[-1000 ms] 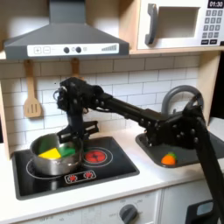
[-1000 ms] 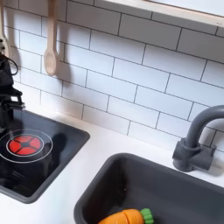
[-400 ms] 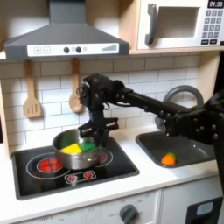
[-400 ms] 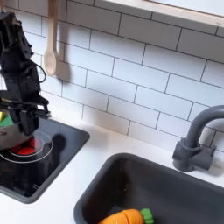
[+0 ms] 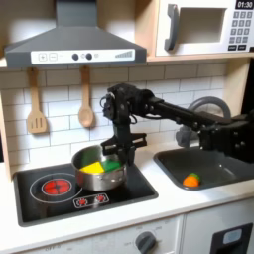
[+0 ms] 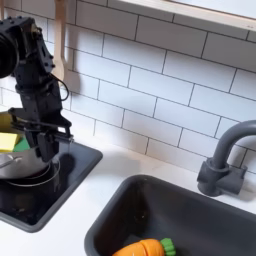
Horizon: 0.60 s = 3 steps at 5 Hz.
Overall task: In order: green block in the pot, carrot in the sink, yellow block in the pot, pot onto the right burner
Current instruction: 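Slide the pot onto the right burner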
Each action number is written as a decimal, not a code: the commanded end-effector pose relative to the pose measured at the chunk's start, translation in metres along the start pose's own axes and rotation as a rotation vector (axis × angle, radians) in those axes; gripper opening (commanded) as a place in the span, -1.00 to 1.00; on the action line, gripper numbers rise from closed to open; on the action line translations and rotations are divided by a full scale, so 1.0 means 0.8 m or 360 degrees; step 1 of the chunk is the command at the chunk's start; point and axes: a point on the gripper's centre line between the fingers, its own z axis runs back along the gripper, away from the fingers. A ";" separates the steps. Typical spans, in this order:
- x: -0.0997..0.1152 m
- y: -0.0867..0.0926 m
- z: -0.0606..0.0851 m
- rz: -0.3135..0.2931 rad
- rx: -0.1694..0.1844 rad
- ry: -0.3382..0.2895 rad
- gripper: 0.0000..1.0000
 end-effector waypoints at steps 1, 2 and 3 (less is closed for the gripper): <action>-0.004 -0.007 -0.003 -0.0028 -0.0006 0.0004 0.68; -0.009 -0.006 0.002 -0.0014 0.0009 0.0000 1.00; -0.021 -0.005 0.010 -0.0012 0.0014 -0.0056 1.00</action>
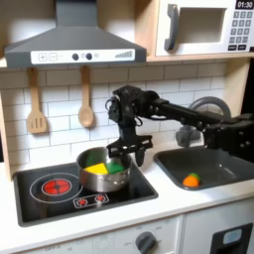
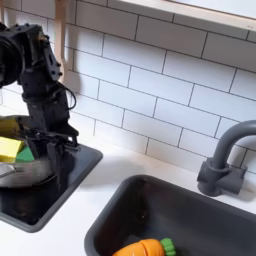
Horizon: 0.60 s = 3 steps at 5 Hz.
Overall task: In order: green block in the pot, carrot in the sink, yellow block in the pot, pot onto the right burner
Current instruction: 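Slide the pot onto the right burner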
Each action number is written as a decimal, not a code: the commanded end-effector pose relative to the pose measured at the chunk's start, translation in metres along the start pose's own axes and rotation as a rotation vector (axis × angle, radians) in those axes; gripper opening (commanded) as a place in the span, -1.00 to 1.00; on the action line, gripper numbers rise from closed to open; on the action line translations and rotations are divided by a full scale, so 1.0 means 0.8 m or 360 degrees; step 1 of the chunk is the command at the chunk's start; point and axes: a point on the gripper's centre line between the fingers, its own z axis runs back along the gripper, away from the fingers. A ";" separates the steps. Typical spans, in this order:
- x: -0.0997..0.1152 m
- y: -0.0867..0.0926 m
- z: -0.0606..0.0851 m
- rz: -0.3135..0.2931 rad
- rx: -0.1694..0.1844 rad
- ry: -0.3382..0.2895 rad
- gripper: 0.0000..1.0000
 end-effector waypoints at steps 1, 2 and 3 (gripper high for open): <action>-0.030 -0.004 0.054 0.0005 0.0064 -0.0232 1.00; -0.044 0.002 0.074 0.0033 0.0089 -0.0306 1.00; -0.056 0.003 0.080 0.0049 0.0081 -0.0352 1.00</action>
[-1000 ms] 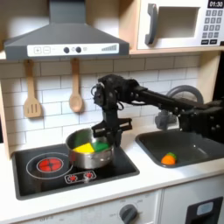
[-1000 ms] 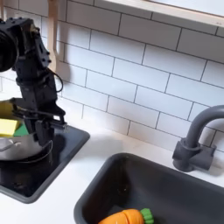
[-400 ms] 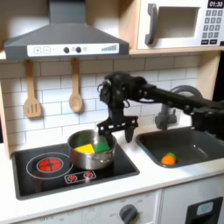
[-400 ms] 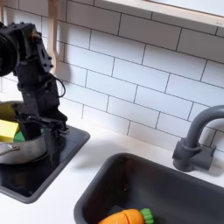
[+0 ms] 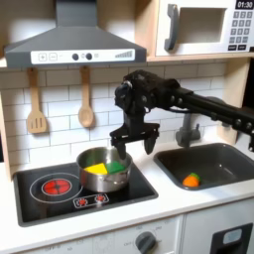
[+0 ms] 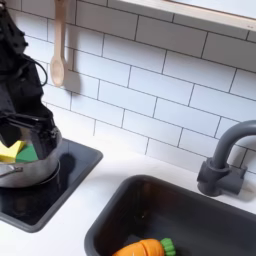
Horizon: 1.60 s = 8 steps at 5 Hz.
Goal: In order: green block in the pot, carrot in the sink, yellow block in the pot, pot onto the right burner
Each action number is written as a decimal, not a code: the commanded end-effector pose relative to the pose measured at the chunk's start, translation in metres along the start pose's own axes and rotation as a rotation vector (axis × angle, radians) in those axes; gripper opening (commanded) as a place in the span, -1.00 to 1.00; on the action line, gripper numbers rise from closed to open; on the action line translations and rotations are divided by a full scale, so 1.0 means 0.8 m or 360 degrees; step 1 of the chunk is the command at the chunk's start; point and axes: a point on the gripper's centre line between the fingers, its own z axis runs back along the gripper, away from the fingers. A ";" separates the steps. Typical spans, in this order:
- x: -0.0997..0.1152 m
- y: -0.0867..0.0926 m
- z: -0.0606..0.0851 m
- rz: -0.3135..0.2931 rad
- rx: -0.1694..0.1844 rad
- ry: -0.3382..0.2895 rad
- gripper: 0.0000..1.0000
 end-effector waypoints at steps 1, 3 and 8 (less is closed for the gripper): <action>-0.015 0.007 0.030 0.0016 0.0012 -0.0154 1.00; -0.009 0.004 0.058 -0.0061 0.0074 -0.0269 1.00; 0.049 0.007 0.118 0.0008 0.0176 -0.0687 1.00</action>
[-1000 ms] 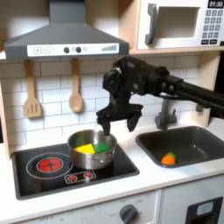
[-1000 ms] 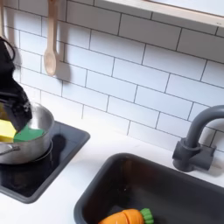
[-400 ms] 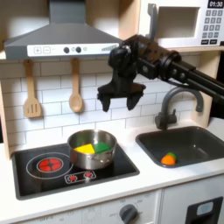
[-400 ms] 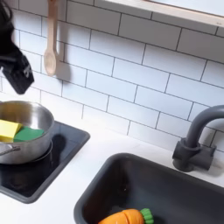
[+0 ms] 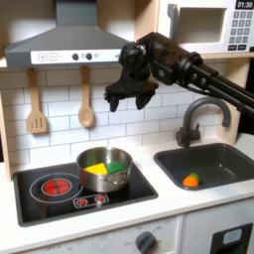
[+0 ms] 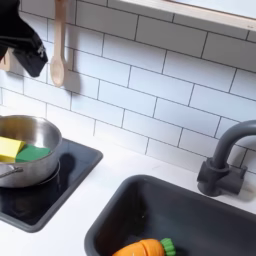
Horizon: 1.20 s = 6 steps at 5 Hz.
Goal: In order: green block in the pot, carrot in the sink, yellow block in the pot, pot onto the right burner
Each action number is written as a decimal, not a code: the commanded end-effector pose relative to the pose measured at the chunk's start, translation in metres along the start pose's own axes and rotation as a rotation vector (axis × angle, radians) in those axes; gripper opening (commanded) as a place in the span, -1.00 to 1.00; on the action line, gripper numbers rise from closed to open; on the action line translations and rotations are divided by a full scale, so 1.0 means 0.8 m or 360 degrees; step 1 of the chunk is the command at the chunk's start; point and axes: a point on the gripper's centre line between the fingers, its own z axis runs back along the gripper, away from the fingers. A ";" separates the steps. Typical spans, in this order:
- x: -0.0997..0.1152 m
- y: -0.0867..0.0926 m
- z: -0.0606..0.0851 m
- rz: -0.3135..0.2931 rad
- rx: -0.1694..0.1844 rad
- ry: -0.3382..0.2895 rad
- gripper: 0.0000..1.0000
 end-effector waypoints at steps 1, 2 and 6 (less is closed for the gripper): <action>0.001 0.000 0.000 -0.0002 0.0003 -0.0006 1.00; 0.001 0.000 0.000 -0.0007 0.0002 -0.0006 1.00; 0.025 0.023 0.038 0.0016 0.0024 -0.0537 1.00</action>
